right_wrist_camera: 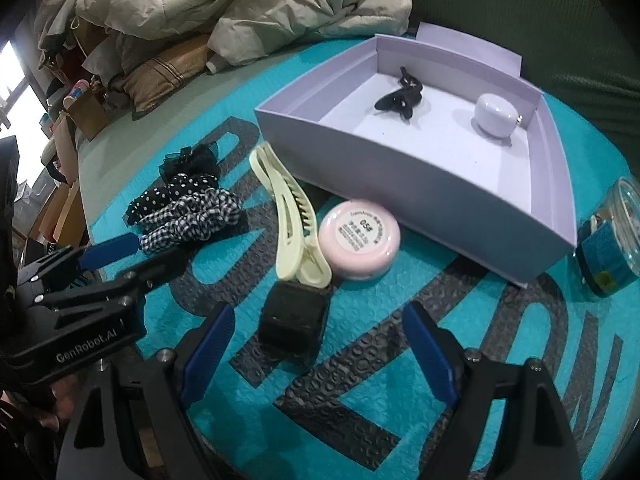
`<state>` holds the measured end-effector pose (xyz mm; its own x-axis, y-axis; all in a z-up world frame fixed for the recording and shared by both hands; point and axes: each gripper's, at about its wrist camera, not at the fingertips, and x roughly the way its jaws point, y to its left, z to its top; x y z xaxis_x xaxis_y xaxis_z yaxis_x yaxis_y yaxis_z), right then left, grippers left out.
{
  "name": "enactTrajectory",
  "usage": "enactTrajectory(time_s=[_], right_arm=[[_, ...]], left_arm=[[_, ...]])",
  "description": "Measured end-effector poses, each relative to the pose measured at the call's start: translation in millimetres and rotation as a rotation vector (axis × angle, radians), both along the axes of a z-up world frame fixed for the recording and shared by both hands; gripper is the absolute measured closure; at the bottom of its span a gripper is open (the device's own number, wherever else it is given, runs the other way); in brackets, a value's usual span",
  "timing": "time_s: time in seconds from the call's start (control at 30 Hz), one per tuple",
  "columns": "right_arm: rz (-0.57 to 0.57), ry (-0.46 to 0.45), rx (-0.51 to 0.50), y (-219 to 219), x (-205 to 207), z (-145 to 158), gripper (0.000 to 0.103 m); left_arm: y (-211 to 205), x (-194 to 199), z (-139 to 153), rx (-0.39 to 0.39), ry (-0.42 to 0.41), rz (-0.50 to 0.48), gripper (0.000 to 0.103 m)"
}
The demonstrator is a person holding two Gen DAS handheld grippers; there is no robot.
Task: Organize objects
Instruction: 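Reach the left tool to the gingham scrunchie while the right tool reaches the black foam block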
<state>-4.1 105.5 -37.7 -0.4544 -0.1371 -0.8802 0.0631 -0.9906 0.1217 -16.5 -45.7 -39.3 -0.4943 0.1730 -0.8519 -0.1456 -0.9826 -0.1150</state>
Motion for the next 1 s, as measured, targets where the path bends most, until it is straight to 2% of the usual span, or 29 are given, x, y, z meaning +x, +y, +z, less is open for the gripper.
enactTrajectory(time_s=[0.13,0.3,0.43,0.5,0.6,0.7,0.83,0.9,1.0], right_arm=[[-0.007,-0.015,-0.004,5,-2,-3,0.019],[0.01,-0.029,-0.01,8,-3,-7,0.034],[0.019,-0.039,-0.022,9,-3,-9,0.042],[0.022,-0.04,-0.022,10,-3,-10,0.046],[0.024,-0.04,-0.025,10,-1,-10,0.05],[0.026,-0.039,-0.025,12,1,-10,0.053],[0.033,-0.035,-0.024,14,4,-11,0.056],[0.038,-0.034,-0.026,15,6,-11,0.057],[0.043,-0.032,-0.029,16,8,-11,0.058]], left_arm=[[5,-7,-1,-0.012,0.006,-0.02,0.038],[13,-13,-4,-0.023,0.013,-0.055,0.038],[17,-13,-5,-0.008,0.015,-0.079,0.039],[19,-12,-5,0.003,0.017,-0.09,0.043],[24,-8,-7,0.025,0.003,-0.108,0.056],[27,-4,-8,0.053,-0.008,-0.12,0.065],[31,4,-8,0.089,-0.013,-0.132,0.075],[32,8,-8,0.103,-0.019,-0.135,0.083],[33,14,-8,0.114,-0.027,-0.131,0.086]])
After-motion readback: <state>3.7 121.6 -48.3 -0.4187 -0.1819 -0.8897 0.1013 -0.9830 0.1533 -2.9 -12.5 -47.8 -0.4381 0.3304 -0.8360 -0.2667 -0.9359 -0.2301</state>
